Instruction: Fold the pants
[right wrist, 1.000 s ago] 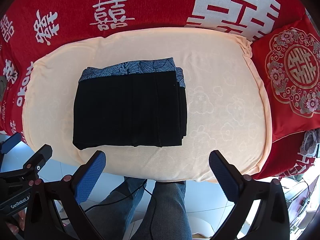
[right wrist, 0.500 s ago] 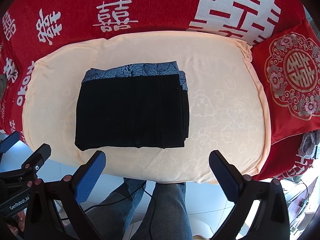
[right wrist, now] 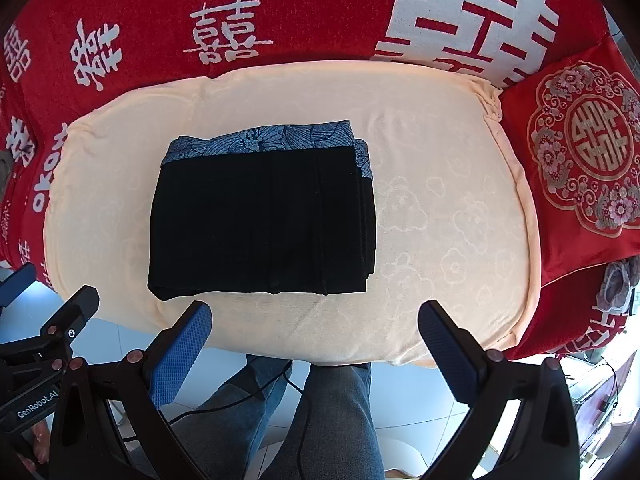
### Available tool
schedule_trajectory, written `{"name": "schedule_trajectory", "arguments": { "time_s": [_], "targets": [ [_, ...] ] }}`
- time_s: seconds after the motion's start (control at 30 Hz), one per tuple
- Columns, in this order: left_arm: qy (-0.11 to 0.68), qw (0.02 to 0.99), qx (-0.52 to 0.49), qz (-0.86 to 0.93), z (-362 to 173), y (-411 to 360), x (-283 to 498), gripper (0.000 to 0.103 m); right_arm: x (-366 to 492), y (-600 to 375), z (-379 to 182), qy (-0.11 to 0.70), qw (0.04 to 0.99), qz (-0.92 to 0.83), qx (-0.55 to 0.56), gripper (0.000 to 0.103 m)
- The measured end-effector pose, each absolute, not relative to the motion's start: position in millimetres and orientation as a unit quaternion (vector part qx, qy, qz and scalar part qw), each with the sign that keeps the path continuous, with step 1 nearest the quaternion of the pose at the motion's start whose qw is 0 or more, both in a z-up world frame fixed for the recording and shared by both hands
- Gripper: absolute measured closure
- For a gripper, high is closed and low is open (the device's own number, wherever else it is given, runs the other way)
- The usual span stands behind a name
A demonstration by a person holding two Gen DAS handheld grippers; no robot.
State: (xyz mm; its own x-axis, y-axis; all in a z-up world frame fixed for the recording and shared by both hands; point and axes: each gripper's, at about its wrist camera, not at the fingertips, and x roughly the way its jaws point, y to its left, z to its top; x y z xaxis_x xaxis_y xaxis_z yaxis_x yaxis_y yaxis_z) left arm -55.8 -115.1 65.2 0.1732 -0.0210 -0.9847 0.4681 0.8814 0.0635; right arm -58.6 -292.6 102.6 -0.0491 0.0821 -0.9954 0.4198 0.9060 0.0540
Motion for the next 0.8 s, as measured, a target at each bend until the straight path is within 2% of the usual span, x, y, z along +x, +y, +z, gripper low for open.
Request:
{"name": "schedule_trajectory", "arguments": {
  "time_s": [0.8],
  "targets": [
    [0.614, 0.750, 0.177, -0.172, 70.7, -117.9, -63.4, 0.001, -61.4, -291.6, 103.2, 0.712, 0.667, -0.127, 0.176, 0.000]
  ]
}}
